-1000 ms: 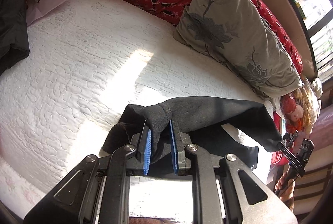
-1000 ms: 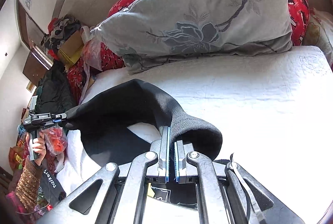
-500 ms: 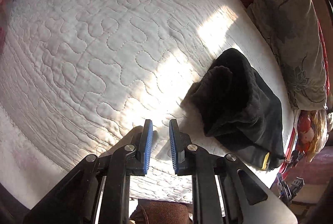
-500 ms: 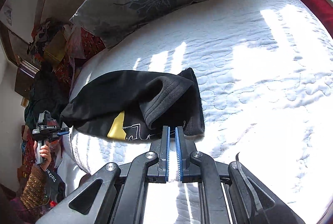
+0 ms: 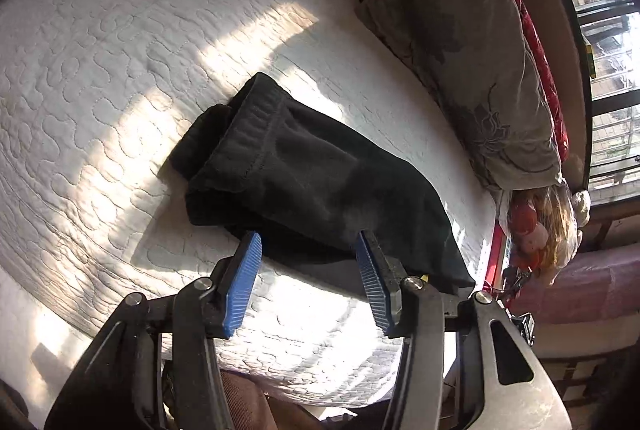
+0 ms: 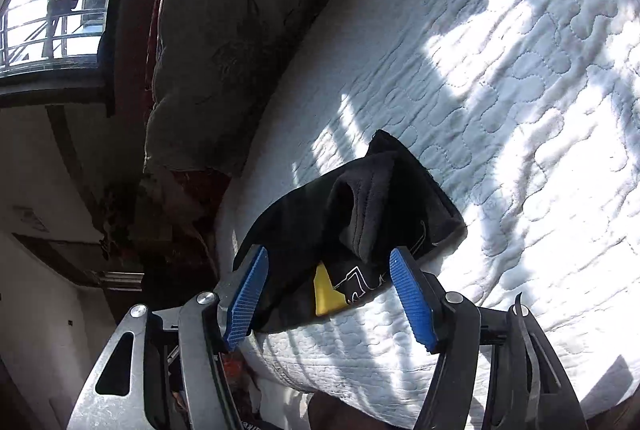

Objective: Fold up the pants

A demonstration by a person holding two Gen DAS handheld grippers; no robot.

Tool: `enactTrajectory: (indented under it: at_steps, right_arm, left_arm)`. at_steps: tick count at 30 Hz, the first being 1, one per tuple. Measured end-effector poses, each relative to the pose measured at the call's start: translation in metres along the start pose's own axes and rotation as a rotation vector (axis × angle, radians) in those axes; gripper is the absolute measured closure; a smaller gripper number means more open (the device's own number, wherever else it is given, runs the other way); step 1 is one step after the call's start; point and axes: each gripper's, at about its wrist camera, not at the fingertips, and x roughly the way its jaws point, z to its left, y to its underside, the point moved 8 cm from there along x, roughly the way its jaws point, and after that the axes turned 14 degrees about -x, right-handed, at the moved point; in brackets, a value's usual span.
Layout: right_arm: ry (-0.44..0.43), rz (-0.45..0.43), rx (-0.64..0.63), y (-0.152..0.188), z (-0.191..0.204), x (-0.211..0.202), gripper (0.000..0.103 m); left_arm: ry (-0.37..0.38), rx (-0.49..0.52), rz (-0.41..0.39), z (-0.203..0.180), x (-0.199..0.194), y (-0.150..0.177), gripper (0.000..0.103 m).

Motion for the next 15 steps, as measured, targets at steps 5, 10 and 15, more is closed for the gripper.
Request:
enactTrajectory:
  at_steps: [5, 10, 15]
  right_arm:
    - [0.047, -0.011, 0.149, 0.001, -0.006, 0.03, 0.037]
    - [-0.075, 0.014, 0.279, 0.017, 0.002, 0.06, 0.037]
    - [-0.11, 0.011, 0.334, 0.023, 0.005, 0.075, 0.037]
  left_arm:
    - [-0.033, -0.077, 0.03, 0.012, 0.021, -0.004, 0.055]
    - [-0.035, -0.138, 0.021, 0.018, 0.026, -0.017, 0.055]
    - [-0.082, -0.187, 0.027, 0.025, 0.037, -0.031, 0.055]
